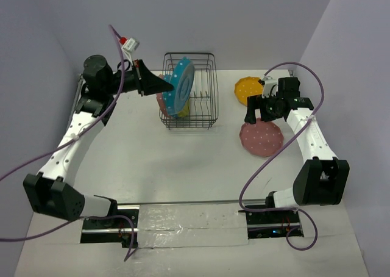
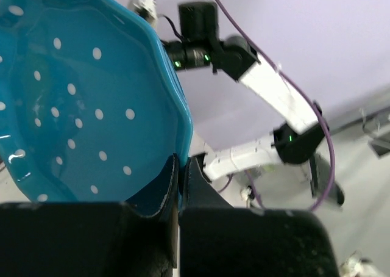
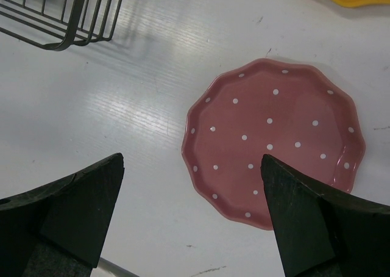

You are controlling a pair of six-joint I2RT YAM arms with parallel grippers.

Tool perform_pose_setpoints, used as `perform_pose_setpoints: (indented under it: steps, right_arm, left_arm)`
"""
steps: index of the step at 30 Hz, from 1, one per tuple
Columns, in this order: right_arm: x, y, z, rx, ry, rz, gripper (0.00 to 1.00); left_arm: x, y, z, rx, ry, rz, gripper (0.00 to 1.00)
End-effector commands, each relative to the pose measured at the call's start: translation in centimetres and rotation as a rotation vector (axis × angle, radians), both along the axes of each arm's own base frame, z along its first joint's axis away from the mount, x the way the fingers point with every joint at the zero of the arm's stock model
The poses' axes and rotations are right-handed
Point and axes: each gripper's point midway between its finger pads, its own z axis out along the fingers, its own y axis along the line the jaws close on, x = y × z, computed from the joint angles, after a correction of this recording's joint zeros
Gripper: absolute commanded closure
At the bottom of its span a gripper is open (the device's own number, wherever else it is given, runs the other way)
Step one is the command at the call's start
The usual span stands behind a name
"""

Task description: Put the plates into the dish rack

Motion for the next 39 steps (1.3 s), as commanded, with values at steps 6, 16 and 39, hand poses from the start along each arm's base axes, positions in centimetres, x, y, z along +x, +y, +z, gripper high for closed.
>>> perform_pose_setpoints:
  steps: [6,16,39]
  right_arm:
    - [0.9,0.3,1.1,0.010,-0.018,0.000,0.00]
    - [0.6,0.0,0.0,-0.011,0.000,0.003,0.00]
    - [0.5,-0.5,-1.0,-0.038,0.012,-0.001,0.00]
  left_arm:
    - [6.6,-2.1,5.2,-0.231,-0.096,0.120,1.00]
    - [11.9,-3.1,-0.1,-0.277,0.084,0.192,1.00]
    - [17.0,-3.7,-9.8,-0.236,0.330,0.270,1.00]
